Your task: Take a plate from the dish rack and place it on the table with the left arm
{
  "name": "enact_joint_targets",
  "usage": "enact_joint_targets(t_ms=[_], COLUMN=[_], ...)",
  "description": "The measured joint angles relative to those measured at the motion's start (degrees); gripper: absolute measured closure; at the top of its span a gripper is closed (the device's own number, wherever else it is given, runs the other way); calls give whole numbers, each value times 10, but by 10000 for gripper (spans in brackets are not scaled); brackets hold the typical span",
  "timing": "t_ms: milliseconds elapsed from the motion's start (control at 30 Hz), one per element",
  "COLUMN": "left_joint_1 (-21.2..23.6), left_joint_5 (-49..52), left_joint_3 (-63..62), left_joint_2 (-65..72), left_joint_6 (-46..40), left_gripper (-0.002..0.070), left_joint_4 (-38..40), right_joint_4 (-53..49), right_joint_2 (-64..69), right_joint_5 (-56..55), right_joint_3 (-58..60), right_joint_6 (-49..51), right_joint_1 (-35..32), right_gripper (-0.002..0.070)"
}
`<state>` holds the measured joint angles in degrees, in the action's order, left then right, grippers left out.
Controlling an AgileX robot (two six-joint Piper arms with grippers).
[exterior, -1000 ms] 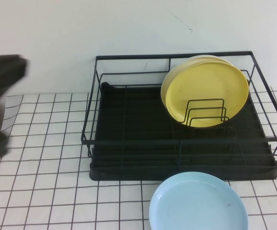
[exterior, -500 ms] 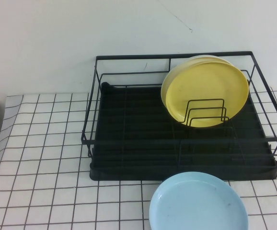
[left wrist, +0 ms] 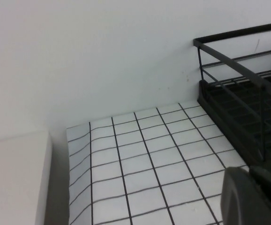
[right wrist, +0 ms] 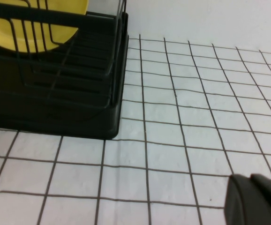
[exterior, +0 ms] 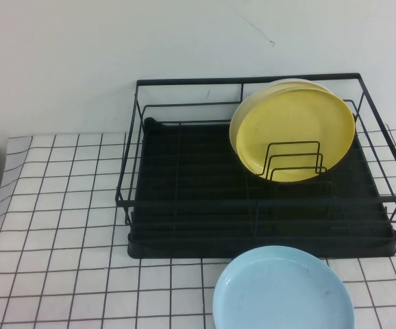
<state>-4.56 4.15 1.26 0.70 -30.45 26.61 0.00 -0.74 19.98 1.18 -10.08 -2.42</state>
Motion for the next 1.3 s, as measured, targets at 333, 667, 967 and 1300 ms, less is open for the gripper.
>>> enact_joint_targets(t_ms=[333,667,967,1300], left_joint_1=[39,39,39,39], left_joint_5=[59,110,132,134], left_joint_3=[0,0,-1,-1], left_joint_2=[-14,-15,-15,-15], left_joint_6=[-9,74,300,300], left_gripper=[676,676,676,676], left_joint_4=[26,-27,-208,-215], right_joint_4=[0,0,0,0], right_joint_2=[0,0,0,0], right_joint_5=[0,0,0,0], right_joint_3=[0,0,0,0], right_joint_6=[0,0,0,0], right_joint_1=[0,0,0,0], right_gripper=[680,680,680,680])
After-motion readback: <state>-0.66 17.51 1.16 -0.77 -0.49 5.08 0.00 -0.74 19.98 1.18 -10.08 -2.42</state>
